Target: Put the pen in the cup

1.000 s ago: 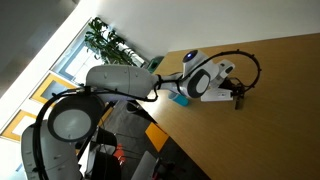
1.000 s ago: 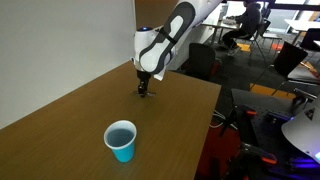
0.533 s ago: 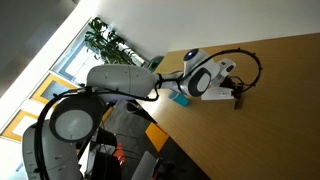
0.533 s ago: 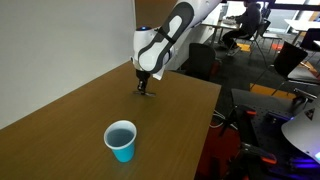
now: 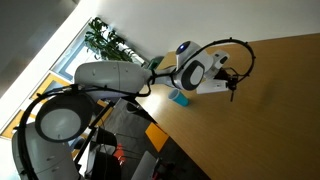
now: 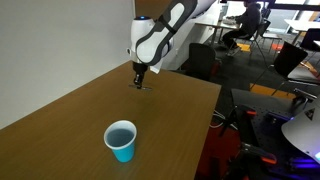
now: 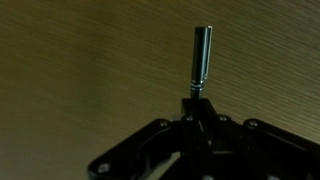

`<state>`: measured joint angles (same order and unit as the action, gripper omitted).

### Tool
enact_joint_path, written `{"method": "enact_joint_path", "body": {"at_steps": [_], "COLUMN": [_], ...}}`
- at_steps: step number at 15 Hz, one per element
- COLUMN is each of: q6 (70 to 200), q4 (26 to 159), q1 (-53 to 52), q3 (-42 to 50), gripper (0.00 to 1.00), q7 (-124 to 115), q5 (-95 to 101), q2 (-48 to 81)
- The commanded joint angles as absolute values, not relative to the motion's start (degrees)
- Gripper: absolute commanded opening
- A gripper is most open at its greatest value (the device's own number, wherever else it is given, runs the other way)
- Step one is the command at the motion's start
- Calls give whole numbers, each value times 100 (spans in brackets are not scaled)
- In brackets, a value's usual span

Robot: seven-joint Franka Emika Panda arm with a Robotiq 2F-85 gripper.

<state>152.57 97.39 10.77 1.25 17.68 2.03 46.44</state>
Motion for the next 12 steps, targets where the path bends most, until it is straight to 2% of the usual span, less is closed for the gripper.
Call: {"method": "enact_joint_path", "body": {"at_steps": [1, 5, 12], "q6": [15314, 15461, 15526], "q4": [10346, 10457, 10358], "q1": [1129, 1480, 2786], "q3": [14, -440, -2050], "gripper": [3, 3, 3], "q7": [1938, 2819, 5644], "q5": [345, 211, -612], "q2": [3835, 3428, 3415]}}
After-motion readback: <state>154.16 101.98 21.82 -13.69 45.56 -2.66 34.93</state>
